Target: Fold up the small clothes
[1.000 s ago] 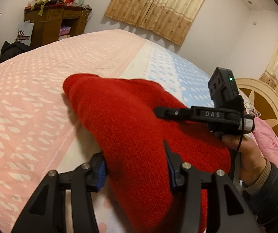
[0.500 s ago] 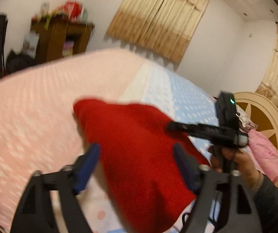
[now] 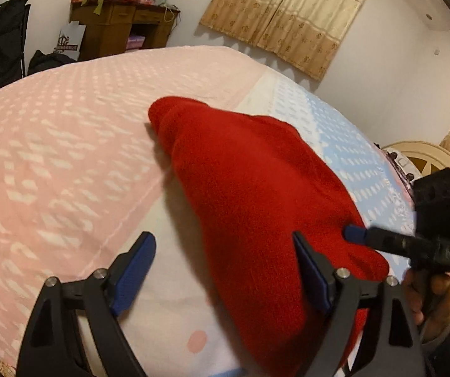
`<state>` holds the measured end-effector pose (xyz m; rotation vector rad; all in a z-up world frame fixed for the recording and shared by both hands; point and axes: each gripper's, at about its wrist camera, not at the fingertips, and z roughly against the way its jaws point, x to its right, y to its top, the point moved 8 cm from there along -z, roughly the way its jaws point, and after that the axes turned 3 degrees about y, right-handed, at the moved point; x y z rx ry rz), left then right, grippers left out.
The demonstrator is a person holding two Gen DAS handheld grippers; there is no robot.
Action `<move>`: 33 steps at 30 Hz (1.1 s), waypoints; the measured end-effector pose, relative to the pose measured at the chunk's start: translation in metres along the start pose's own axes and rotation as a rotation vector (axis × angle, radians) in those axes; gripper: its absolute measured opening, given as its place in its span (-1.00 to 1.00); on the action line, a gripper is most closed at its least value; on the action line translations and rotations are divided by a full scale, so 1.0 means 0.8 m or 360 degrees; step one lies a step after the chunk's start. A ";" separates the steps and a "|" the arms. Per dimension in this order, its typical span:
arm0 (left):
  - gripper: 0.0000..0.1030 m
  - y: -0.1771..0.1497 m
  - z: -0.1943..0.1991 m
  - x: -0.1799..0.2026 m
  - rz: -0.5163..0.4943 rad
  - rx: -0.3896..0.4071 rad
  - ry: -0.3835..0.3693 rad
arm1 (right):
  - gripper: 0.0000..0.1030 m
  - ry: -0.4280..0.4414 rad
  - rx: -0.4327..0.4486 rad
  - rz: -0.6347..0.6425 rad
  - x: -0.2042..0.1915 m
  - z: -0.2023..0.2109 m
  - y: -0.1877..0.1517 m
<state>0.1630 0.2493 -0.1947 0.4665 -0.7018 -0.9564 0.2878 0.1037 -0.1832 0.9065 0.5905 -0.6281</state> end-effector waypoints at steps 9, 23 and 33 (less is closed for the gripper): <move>0.72 0.001 0.063 0.021 -0.0083 0.0134 0.0049 | 0.04 -0.0271 0.0176 0.0155 -0.029 0.047 0.007; 0.94 0.014 0.148 0.057 -0.0268 0.0414 0.0129 | 0.13 -0.0907 0.0477 0.0665 -0.137 0.138 -0.012; 0.94 0.007 0.153 0.065 -0.0309 0.0413 0.0128 | 0.16 -0.0912 0.0487 0.0647 -0.150 0.142 -0.028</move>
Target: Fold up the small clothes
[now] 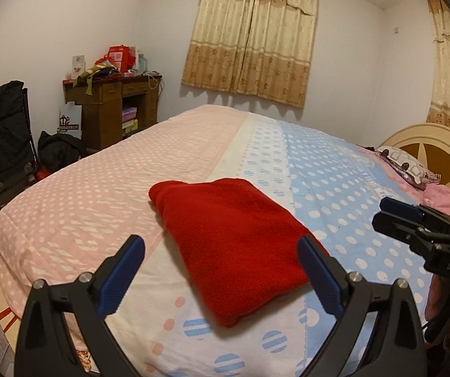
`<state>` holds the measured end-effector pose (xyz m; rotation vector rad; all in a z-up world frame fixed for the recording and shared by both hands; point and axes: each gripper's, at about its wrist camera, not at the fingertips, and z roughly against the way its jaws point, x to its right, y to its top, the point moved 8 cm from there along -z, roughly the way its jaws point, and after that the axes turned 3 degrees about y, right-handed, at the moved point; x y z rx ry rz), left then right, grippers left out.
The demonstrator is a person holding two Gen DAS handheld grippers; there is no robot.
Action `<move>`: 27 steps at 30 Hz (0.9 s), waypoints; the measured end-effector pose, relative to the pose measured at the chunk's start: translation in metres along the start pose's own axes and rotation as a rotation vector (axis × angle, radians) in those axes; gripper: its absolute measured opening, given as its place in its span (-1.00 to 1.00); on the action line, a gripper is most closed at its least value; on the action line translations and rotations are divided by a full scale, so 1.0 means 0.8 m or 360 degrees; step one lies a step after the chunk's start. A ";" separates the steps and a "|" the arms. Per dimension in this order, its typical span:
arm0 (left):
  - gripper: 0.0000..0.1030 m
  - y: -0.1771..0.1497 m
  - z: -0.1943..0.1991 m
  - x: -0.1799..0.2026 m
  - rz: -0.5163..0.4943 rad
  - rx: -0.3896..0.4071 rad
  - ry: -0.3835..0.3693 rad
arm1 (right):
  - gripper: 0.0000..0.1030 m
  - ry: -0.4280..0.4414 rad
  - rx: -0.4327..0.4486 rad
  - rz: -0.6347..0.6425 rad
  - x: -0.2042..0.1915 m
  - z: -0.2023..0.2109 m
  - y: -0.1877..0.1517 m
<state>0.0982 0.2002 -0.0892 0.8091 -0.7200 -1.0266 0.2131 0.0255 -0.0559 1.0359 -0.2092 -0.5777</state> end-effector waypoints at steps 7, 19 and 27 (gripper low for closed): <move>0.94 -0.001 0.001 0.000 0.0001 -0.0002 0.0001 | 0.18 -0.0002 0.0006 0.0016 -0.011 0.008 0.000; 0.94 -0.005 0.000 0.008 -0.0010 -0.0031 0.0003 | 0.20 0.0004 0.0001 0.0009 -0.014 0.008 -0.002; 0.94 -0.005 0.000 0.009 -0.0008 -0.0030 0.0001 | 0.22 0.0004 0.0000 0.0011 -0.015 0.009 -0.003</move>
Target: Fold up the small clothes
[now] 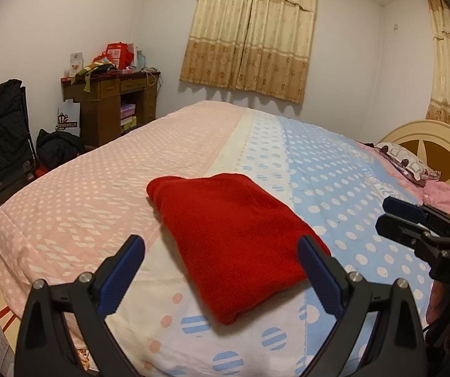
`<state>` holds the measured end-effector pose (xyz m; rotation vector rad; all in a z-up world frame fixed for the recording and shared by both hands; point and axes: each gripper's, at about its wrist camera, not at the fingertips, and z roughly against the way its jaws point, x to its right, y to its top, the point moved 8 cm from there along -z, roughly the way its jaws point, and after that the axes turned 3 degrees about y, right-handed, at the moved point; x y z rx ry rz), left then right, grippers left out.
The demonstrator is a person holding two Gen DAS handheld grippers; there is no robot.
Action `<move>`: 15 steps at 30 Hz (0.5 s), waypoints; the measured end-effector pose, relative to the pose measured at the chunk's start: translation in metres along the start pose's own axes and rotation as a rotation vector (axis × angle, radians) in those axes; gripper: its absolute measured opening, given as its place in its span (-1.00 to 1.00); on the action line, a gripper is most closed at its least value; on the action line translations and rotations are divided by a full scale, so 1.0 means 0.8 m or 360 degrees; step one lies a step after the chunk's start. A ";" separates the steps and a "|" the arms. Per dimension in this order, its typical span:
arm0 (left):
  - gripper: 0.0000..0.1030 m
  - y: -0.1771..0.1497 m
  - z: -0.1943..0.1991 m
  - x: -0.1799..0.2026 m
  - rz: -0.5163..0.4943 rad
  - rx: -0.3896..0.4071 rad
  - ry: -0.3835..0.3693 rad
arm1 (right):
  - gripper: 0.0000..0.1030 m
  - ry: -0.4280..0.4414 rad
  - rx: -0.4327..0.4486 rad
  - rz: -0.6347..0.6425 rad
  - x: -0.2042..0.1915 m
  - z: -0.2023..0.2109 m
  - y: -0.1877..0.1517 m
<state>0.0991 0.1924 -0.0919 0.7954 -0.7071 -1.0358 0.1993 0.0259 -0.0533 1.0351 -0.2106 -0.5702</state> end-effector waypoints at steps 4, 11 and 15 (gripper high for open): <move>0.94 0.000 0.000 0.001 -0.0002 0.0001 0.0000 | 0.23 -0.0002 0.0001 -0.0002 -0.002 0.001 -0.001; 0.94 0.002 0.001 0.005 -0.0021 0.0007 0.0000 | 0.24 -0.0008 0.0014 -0.0005 -0.002 0.002 -0.002; 0.94 0.004 0.004 0.008 -0.0048 0.0013 0.0014 | 0.25 -0.0013 0.0023 -0.0009 -0.001 0.003 -0.002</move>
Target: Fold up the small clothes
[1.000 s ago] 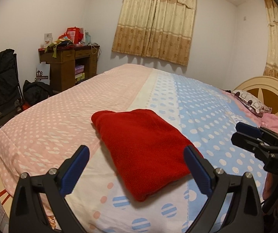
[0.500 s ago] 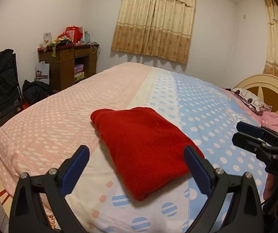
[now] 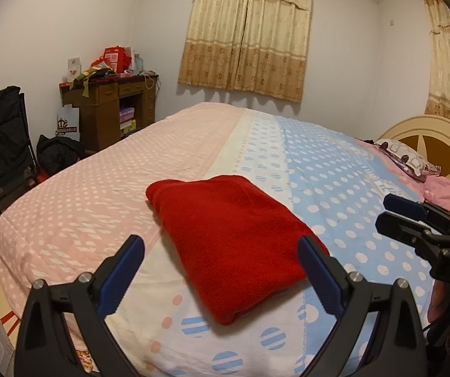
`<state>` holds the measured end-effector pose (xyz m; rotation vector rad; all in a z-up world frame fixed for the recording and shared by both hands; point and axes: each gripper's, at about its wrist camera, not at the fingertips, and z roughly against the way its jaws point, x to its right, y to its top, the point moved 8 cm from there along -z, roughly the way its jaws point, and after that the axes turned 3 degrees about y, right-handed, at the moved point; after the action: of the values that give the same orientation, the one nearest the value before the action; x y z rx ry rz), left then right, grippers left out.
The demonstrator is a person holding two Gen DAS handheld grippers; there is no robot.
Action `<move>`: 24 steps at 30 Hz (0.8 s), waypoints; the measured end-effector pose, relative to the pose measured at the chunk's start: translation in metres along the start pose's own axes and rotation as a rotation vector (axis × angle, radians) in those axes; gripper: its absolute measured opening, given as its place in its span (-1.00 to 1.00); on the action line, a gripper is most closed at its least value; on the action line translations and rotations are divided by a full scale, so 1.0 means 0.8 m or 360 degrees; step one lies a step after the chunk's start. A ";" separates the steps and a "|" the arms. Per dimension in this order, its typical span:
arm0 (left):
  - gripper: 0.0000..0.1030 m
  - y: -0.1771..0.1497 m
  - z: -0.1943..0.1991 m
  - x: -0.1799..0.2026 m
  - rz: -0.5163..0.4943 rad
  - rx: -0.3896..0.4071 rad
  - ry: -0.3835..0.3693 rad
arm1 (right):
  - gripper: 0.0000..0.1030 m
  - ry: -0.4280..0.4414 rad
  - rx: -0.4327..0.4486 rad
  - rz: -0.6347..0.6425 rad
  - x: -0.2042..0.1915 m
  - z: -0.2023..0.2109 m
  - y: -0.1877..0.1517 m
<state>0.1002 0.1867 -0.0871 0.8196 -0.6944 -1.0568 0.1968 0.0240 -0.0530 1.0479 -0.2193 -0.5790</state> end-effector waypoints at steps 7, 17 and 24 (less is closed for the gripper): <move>1.00 0.001 0.003 0.005 -0.0056 0.0014 0.0037 | 0.25 -0.0006 0.0016 -0.0007 0.002 0.004 0.002; 1.00 0.012 0.010 -0.006 -0.0059 0.0071 0.0117 | 0.26 0.0002 0.0001 0.0008 -0.002 0.002 -0.001; 1.00 0.009 0.008 -0.009 -0.0054 0.0077 0.0114 | 0.26 0.0012 -0.0004 0.0024 -0.007 0.000 -0.004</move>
<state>0.0956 0.1938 -0.0781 0.9096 -0.6494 -1.0393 0.1911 0.0258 -0.0548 1.0452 -0.2196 -0.5613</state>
